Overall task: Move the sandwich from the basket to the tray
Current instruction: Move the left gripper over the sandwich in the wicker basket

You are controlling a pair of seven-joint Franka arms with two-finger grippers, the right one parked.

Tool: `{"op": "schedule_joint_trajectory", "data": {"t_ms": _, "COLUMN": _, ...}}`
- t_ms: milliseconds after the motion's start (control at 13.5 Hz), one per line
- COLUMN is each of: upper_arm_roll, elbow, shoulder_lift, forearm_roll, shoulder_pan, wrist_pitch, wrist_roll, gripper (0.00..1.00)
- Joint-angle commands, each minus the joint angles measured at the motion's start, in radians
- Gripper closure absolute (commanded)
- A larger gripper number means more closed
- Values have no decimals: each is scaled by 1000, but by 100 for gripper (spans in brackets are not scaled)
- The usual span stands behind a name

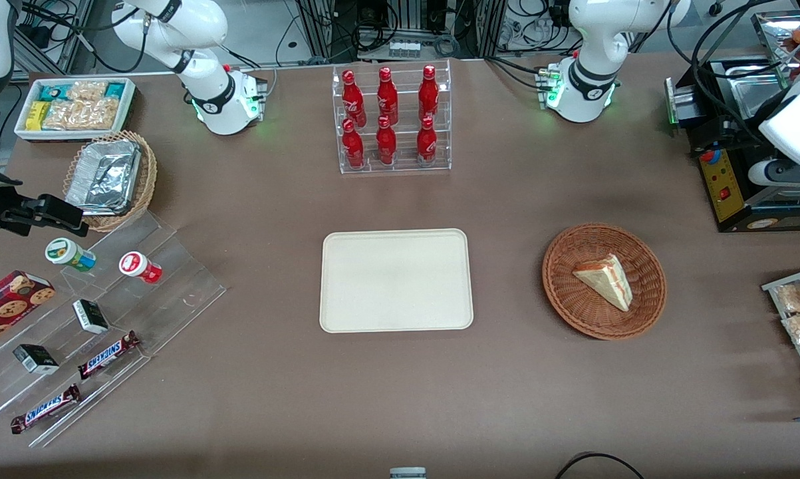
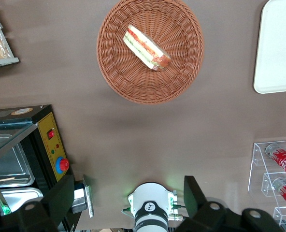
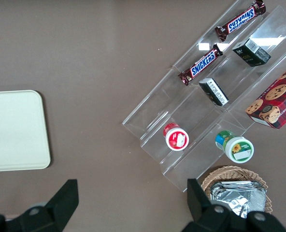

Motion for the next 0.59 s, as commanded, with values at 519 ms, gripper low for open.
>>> {"op": "schedule_joint_trajectory", "data": {"t_ms": 519, "upper_arm_roll": 13, "elbow": -30, "shoulder_lift": 95, "forearm_roll": 58, "shoulder_pan": -8, "wrist_pitch": 124, "wrist_roll": -74, "gripper": 0}}
